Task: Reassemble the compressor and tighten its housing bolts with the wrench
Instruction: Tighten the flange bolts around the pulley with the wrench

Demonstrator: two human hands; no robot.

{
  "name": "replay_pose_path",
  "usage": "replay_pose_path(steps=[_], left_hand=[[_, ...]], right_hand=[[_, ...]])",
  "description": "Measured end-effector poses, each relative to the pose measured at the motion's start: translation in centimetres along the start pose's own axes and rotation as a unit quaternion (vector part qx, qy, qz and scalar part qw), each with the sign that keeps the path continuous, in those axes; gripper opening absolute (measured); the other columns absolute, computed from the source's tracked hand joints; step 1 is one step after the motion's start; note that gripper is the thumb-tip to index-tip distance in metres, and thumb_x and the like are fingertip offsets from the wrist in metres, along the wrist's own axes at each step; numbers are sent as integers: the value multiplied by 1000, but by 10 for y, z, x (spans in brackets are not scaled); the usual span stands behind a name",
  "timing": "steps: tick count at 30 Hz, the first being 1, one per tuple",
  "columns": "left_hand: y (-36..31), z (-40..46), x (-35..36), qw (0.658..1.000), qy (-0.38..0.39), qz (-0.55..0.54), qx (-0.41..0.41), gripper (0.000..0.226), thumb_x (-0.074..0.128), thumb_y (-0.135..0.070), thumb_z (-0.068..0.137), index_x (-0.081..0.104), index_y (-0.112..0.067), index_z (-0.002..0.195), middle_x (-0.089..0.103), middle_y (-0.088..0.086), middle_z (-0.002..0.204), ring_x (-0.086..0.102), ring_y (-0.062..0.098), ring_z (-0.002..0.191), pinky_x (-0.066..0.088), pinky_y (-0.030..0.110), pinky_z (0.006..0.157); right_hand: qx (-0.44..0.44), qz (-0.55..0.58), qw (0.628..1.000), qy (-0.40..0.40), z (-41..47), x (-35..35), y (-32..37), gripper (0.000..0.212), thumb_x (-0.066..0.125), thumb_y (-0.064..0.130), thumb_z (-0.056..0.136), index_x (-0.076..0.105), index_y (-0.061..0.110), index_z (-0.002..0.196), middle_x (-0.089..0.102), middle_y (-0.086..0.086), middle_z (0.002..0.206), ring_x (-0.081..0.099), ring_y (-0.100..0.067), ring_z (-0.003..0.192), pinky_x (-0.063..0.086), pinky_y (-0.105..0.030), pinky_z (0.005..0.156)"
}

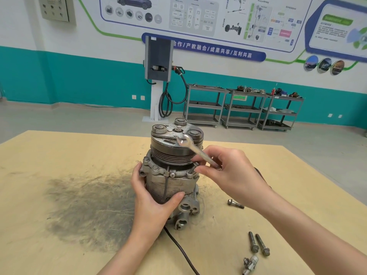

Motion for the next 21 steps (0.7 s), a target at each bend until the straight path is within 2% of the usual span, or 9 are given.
replay_pose_path(steps=[2,4,8,10,13,15,17,21], left_hand=[[-1,0,0,1000,-1,0,-2,113,84,-50,54,16,-47,144,42,1,148,45,11,136,36,47,116],[-2,-1,0,1000,-2,0,-4,112,83,-50,54,16,-48,143,42,0,148,45,9,136,37,45,116],[-2,-1,0,1000,-1,0,-7,114,83,-50,53,15,-45,144,43,0,147,45,7,135,37,42,116],[-2,-1,1,1000,-1,0,-7,114,83,-50,53,15,-45,144,42,0,148,45,7,135,37,42,116],[-2,-1,1,1000,-2,-2,-5,114,83,-50,53,15,-45,144,42,1,149,44,8,136,36,42,117],[-2,-1,1,1000,-1,-2,-3,113,83,-49,53,15,-47,144,41,0,149,44,8,136,36,42,117],[-1,0,1,1000,-1,-1,1,114,83,-49,54,15,-45,145,40,1,150,43,10,137,36,43,117],[-3,0,1,1000,2,2,6,112,81,-49,54,14,-46,144,41,4,149,44,12,136,36,44,116]], right_hand=[[-11,-22,1000,1,-1,1,2,11,73,20,87,71,29,92,60,30,68,52,5,64,39,-8,58],[-24,-32,999,-2,-1,1,5,10,73,19,87,73,26,94,60,25,66,52,4,65,38,-8,59],[-49,-55,997,6,0,3,13,18,73,18,87,67,35,86,58,26,68,55,8,74,39,-6,64],[-51,-57,997,6,0,4,13,20,74,19,86,64,37,83,57,26,64,55,7,70,39,-6,62],[-37,-47,998,8,0,3,10,13,75,23,85,66,30,80,57,21,61,52,5,63,39,-8,59],[-29,-39,999,13,3,4,9,18,76,27,83,61,31,74,57,26,62,50,5,61,38,-8,57],[-22,-43,999,11,7,4,8,24,78,32,80,56,31,69,56,19,59,49,4,59,38,-10,55],[-9,-59,998,20,12,10,5,28,79,38,78,57,21,73,55,10,63,46,1,59,37,-12,55]])
Point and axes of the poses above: each hand's wrist, its own z-axis towards the middle knuckle, its own x-axis out of the palm, y = z × x, the point moved 9 cm from there along z, towards the middle knuckle
